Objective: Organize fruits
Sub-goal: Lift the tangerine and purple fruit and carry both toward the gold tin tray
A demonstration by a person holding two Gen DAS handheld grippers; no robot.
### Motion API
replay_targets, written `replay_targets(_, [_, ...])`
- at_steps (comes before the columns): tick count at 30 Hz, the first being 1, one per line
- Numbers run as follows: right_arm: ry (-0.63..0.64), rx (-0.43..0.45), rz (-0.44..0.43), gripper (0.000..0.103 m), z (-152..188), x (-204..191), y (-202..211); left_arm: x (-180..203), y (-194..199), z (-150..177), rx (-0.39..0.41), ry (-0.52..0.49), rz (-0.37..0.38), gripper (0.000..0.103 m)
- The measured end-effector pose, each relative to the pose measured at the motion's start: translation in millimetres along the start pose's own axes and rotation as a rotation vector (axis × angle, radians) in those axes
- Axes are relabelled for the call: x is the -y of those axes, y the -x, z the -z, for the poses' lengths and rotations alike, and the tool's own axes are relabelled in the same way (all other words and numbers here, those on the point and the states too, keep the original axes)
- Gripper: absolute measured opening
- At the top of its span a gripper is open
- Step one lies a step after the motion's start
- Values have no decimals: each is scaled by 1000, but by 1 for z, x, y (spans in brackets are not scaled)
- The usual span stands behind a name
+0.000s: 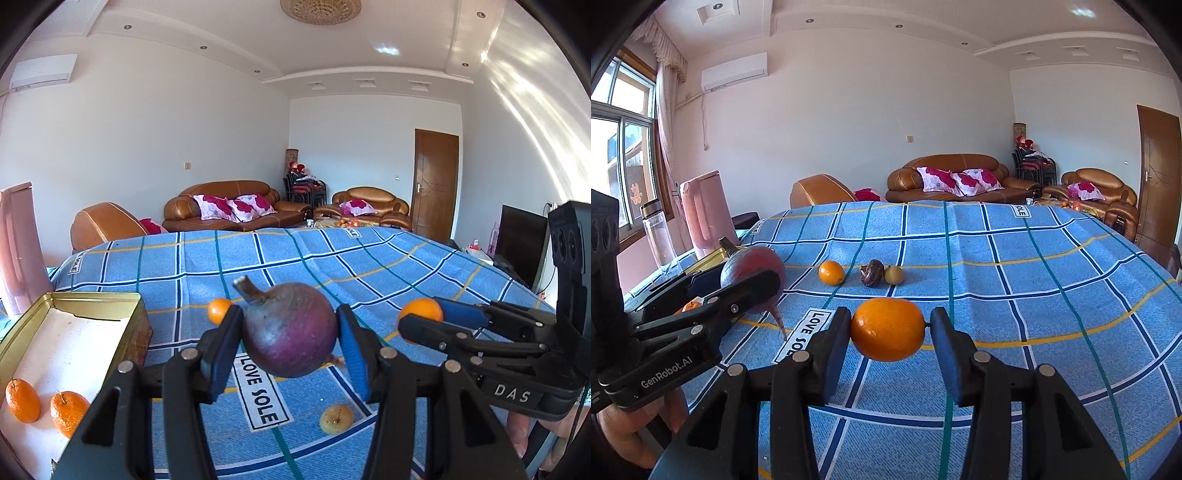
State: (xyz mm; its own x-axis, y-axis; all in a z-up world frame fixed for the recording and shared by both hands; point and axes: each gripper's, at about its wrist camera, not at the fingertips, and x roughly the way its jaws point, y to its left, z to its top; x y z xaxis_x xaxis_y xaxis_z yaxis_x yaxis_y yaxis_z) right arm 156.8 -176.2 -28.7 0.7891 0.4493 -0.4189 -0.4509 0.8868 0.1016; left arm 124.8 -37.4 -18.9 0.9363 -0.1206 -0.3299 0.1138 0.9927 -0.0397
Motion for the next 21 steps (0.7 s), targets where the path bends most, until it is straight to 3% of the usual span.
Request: replay_targets(21, [56, 77, -9, 47, 3, -10, 16, -4, 16, 5, 58, 20, -63, 53])
